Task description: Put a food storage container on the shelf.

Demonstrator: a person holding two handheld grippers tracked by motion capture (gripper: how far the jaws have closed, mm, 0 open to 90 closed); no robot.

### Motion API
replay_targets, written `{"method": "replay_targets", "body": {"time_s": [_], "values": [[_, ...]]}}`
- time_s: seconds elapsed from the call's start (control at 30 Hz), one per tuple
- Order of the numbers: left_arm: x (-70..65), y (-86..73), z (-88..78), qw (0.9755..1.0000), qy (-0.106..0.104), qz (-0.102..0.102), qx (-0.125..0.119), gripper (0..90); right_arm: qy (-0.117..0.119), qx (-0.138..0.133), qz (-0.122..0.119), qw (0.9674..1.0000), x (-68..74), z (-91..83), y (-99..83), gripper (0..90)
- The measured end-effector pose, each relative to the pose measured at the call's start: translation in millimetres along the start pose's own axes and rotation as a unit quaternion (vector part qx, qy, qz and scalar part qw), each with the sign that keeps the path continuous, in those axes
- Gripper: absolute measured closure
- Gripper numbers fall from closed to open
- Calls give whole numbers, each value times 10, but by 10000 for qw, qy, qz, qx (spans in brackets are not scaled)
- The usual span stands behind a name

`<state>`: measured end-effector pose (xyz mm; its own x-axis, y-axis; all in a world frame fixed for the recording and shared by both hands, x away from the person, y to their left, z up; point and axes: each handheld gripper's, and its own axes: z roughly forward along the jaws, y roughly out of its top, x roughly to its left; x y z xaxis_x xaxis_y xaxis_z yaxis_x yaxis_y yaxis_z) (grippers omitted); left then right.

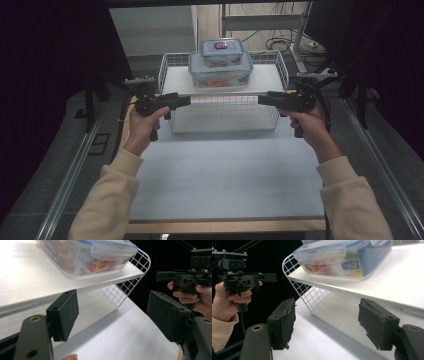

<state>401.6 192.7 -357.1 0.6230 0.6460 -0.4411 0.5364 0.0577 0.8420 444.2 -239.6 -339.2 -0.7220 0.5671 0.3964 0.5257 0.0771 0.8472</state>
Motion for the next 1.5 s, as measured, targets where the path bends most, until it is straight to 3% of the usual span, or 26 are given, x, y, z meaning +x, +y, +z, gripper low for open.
{"method": "replay_targets", "body": {"time_s": [0.23, 0.5, 0.63, 0.9, 1.03, 1.2, 1.5], "values": [[-30, -129, -5, 10000, 9, 54, 55, 249, 59, -6, 32, 10000, -27, -79, -142, 291], [-18, -338, 0, 9999, -23, -16, 135, 249, -16, 107, -20, 9999, -48, -148, -380, 289], [-30, -542, -36, 9998, 42, 22, 194, 250, -29, 159, -65, 9998, -45, -150, -557, 289], [-39, -890, -106, 9994, -84, -83, 321, 248, -60, 178, 29, 9998, -73, -145, -977, 289], [-24, -1099, -105, 9988, -57, -62, 487, 247, -190, 350, -19, 9992, -101, -137, -1237, 289], [11, -1292, -78, 9982, 0, -119, 593, 245, -264, 580, 91, 9979, -146, -108, -1494, 288], [26, -1325, -51, 9980, -36, -170, 612, 244, -212, 567, 95, 9981, -133, -103, -1510, 285]]}}
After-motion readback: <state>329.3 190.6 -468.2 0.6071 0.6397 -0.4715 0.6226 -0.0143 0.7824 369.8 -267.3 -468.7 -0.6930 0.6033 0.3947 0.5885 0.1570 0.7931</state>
